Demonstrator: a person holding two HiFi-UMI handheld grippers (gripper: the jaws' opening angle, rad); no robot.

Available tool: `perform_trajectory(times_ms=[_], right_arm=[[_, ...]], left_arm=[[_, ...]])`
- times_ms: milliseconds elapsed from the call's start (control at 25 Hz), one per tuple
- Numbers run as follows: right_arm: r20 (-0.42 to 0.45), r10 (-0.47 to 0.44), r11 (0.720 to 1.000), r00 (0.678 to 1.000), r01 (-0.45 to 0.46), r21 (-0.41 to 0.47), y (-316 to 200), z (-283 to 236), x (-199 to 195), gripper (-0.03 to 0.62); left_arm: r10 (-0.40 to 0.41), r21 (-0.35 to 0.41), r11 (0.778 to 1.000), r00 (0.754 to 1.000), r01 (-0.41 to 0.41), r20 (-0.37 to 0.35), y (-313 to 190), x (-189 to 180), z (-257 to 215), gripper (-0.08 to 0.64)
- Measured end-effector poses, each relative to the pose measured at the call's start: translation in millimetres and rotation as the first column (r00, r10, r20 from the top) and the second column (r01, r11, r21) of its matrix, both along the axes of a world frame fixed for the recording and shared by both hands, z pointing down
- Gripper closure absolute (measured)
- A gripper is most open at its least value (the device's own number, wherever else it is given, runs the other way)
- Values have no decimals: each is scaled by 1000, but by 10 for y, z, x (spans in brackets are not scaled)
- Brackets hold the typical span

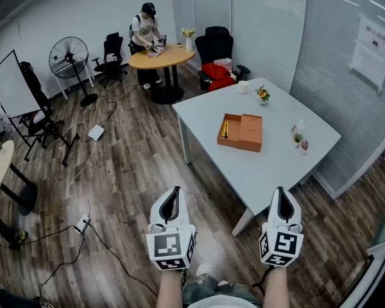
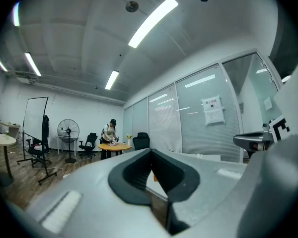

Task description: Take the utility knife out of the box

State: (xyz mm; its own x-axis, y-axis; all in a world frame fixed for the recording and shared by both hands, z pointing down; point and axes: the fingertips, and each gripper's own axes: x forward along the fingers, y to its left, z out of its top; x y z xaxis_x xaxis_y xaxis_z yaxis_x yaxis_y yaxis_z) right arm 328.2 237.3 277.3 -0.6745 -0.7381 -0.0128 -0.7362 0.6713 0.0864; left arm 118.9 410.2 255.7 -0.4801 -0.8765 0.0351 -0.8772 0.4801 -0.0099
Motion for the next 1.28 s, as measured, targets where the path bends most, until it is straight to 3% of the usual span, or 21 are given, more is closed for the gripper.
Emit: perform_trajectory(times_ms=[80, 200, 480, 600, 1280], right_arm=[[6, 2, 1000, 1000, -2, 0, -40, -4, -50, 566], [10, 6, 1000, 1000, -6, 1, -90, -2, -131, 566], [27, 35, 999, 999, -34, -11, -209, 21, -322, 566], [23, 56, 998, 998, -55, -14, -248, 44, -394, 566], [-40, 71, 997, 997, -73, -35, -404, 248, -783, 566]], left_arm=[[-2, -1, 1000, 1000, 2, 3, -50, -62, -2, 558], [-2, -3, 1000, 1000, 2, 8, -121, -164, 1, 503], [-12, 19, 1000, 1000, 12, 7, -248, -507, -9, 258], [-11, 31, 999, 1000, 11, 7, -290, -655, -13, 206], [7, -27, 1000, 999, -8, -38, -511, -1078, 290, 184]])
